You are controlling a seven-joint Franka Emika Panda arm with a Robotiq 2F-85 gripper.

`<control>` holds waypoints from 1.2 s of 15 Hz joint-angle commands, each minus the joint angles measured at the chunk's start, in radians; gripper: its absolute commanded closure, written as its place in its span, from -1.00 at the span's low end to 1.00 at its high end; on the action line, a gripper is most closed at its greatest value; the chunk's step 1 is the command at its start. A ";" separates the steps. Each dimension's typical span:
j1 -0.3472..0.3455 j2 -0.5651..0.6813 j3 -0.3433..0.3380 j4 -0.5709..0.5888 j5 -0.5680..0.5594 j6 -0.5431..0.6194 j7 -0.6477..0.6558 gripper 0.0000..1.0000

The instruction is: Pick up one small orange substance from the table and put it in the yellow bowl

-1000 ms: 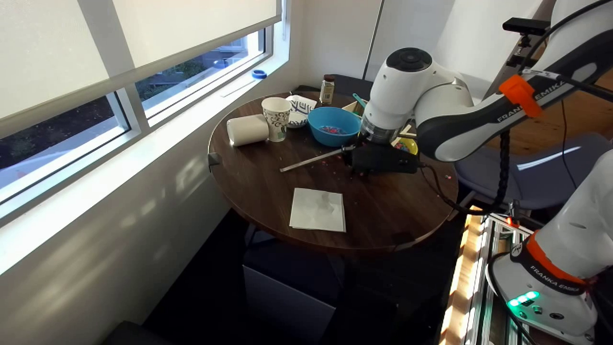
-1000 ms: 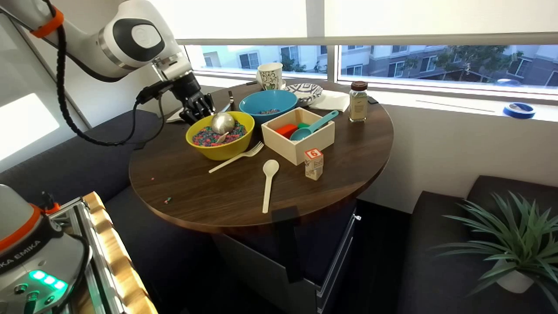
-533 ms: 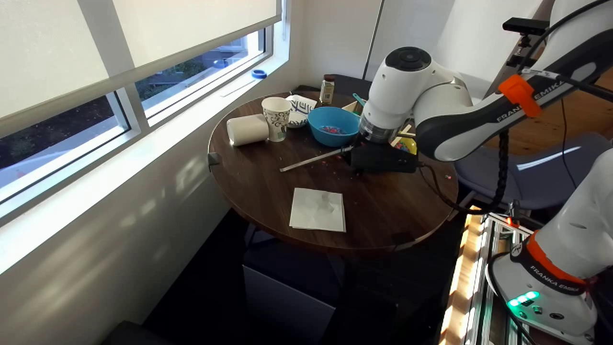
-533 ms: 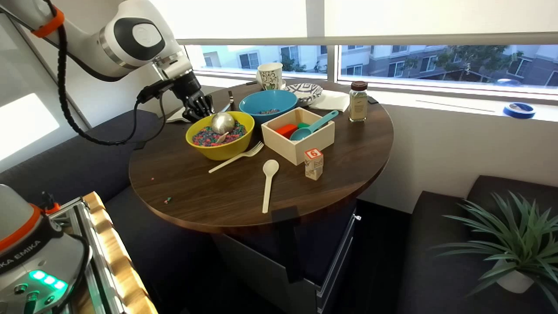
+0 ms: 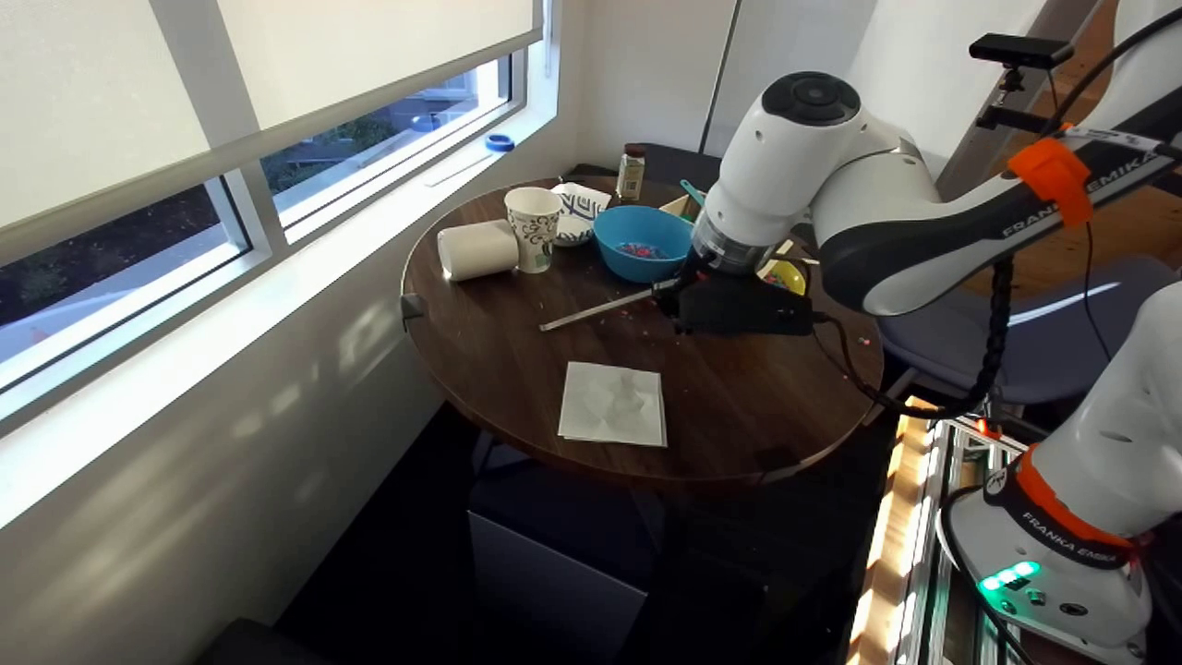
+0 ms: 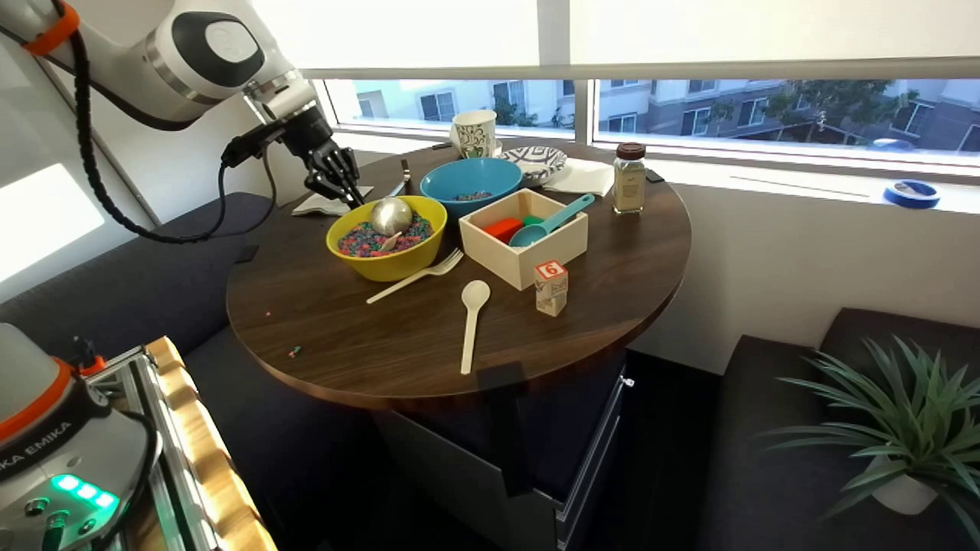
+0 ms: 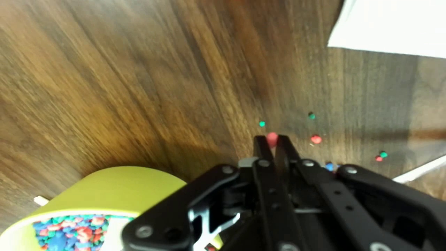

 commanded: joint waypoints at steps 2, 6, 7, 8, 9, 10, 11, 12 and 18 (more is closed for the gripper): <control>-0.005 -0.156 0.029 -0.019 -0.008 -0.069 0.034 0.95; -0.067 -0.234 0.054 -0.005 -0.056 -0.124 0.074 0.95; -0.089 -0.250 0.057 -0.005 -0.073 -0.136 0.088 0.95; -0.108 -0.261 0.057 -0.005 -0.089 -0.149 0.098 0.95; -0.122 -0.269 0.054 -0.005 -0.097 -0.163 0.103 0.95; -0.136 -0.273 0.051 -0.004 -0.108 -0.173 0.109 0.95; -0.148 -0.276 0.048 -0.006 -0.116 -0.184 0.113 0.95; -0.158 -0.276 0.048 -0.007 -0.126 -0.195 0.118 0.95; -0.166 -0.266 0.036 -0.011 -0.157 -0.308 0.132 0.95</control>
